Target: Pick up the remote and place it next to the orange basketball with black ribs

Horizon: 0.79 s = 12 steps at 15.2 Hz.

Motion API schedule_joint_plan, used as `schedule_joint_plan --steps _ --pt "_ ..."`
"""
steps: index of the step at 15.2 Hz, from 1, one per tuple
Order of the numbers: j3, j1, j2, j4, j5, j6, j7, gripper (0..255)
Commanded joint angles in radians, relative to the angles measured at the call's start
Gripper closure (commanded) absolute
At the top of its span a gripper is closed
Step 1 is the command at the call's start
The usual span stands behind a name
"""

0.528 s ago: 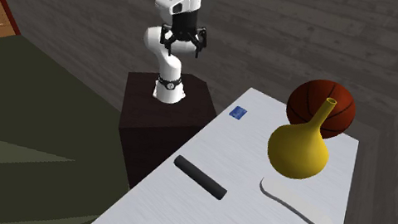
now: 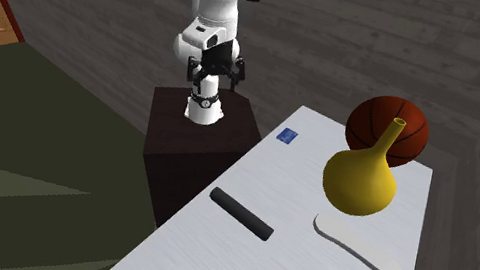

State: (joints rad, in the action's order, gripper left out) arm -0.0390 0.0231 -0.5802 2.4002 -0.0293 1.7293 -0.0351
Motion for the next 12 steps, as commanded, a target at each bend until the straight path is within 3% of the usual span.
schedule_joint_plan --steps 1,12 --pt "-0.017 0.011 0.074 -0.022 0.007 0.057 -0.064 0" --pt "-0.062 0.067 0.491 -0.218 -0.018 0.292 -0.385 0"
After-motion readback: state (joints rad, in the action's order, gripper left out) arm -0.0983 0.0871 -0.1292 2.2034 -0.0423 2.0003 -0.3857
